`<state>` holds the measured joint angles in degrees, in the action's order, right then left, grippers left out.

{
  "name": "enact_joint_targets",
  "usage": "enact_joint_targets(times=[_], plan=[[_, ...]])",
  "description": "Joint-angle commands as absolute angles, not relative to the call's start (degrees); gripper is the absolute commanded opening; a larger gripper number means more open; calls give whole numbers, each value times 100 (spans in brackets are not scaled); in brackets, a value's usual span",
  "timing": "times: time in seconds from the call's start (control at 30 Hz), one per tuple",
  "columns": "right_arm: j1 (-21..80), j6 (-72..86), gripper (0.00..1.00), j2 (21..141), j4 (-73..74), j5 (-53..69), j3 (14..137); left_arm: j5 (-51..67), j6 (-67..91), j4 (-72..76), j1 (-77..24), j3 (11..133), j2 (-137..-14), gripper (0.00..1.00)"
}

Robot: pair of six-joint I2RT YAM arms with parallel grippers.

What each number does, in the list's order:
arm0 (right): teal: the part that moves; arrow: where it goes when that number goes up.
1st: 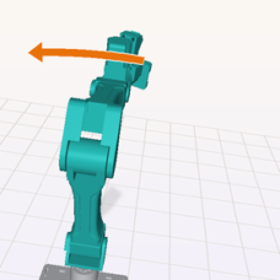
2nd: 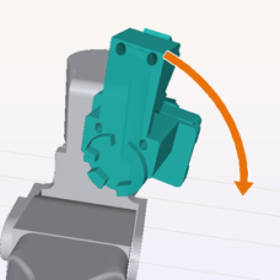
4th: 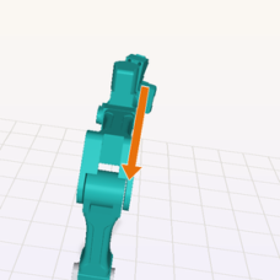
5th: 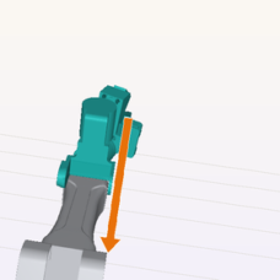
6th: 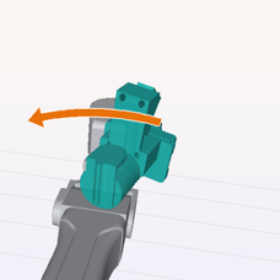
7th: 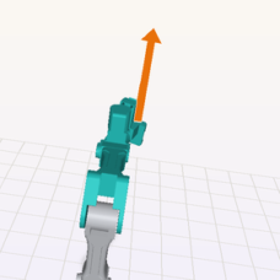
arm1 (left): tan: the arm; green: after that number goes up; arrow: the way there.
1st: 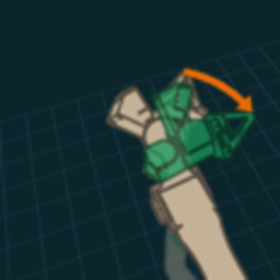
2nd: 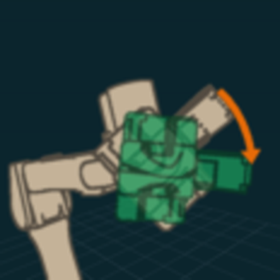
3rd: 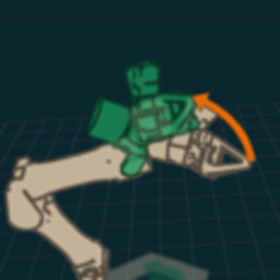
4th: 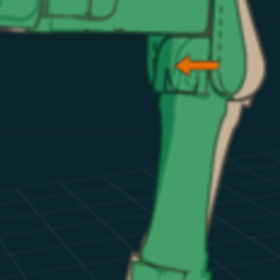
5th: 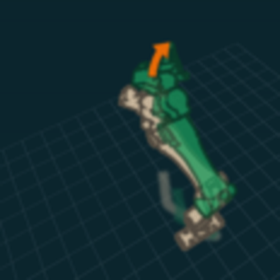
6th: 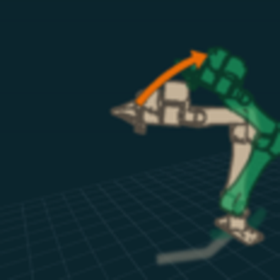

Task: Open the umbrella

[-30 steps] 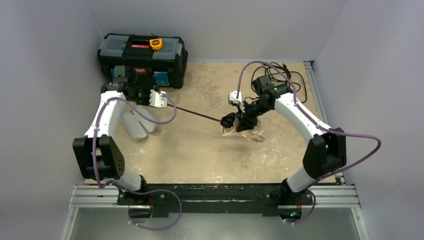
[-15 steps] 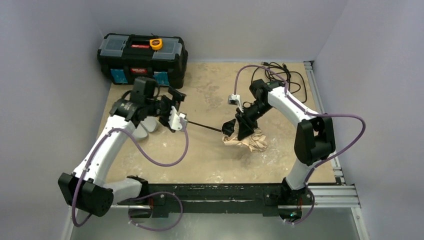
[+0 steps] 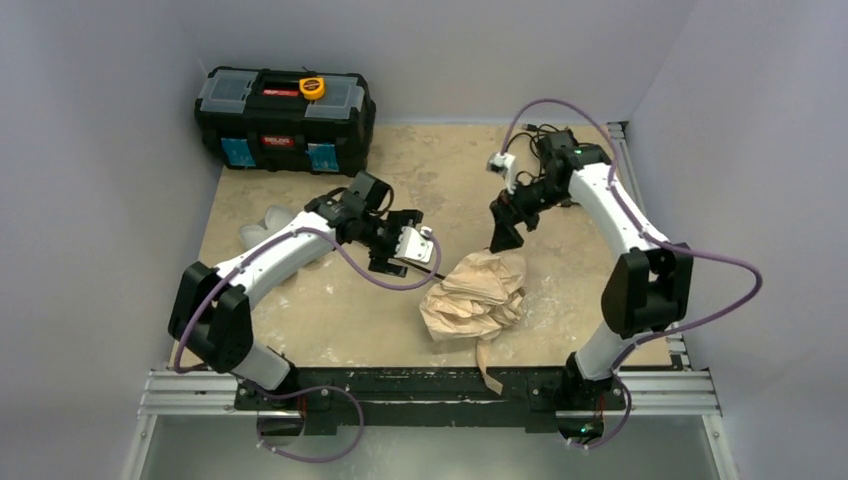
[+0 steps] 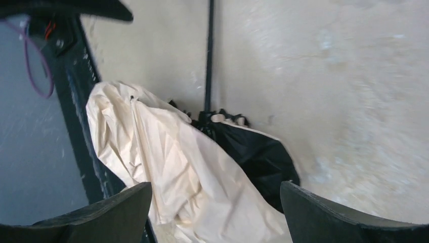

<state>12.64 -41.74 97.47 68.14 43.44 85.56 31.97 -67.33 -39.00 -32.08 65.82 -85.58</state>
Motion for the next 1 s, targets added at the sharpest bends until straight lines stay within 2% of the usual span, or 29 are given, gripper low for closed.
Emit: enact_joint_targets(times=[0.0,0.13,0.2,0.33,0.63,0.73,0.83,0.87,0.9,0.93,0.97], plan=[[495,-3546,99,9119,6514,4619,8842,3067,-6102,-3699,-3659,7147,-9028,80],[-313,-2953,99,8641,6048,4779,8720,2526,-6119,-3814,-4149,7520,-9711,70],[-525,-2747,99,8405,5903,4769,8693,2360,-6278,-4065,-4299,7737,-10059,62],[-789,-2437,99,8030,5609,4719,8617,2260,-6538,-4188,-4397,7774,-10480,53],[-949,-1163,99,7012,4054,4309,7986,2278,-6722,-4540,-4372,7902,-11177,41],[-949,-355,99,6681,3521,3564,7859,2597,-6322,-4337,-4342,7970,-11158,23],[-950,-105,99,6415,2992,3523,7810,2942,-5841,-4063,-4363,8169,-11113,15],[-949,-49,99,6397,2883,3615,7857,3013,-5682,-4041,-4372,8304,-11143,14],[-949,173,99,6428,2838,3738,7976,3000,-5487,-4057,-4397,8482,-11264,20],[-953,291,99,6501,2846,3830,8101,2923,-5420,-4163,-4434,8684,-11385,34],[-955,362,99,6595,2934,3930,8246,2810,-5415,-4328,-4464,8873,-11532,43]])
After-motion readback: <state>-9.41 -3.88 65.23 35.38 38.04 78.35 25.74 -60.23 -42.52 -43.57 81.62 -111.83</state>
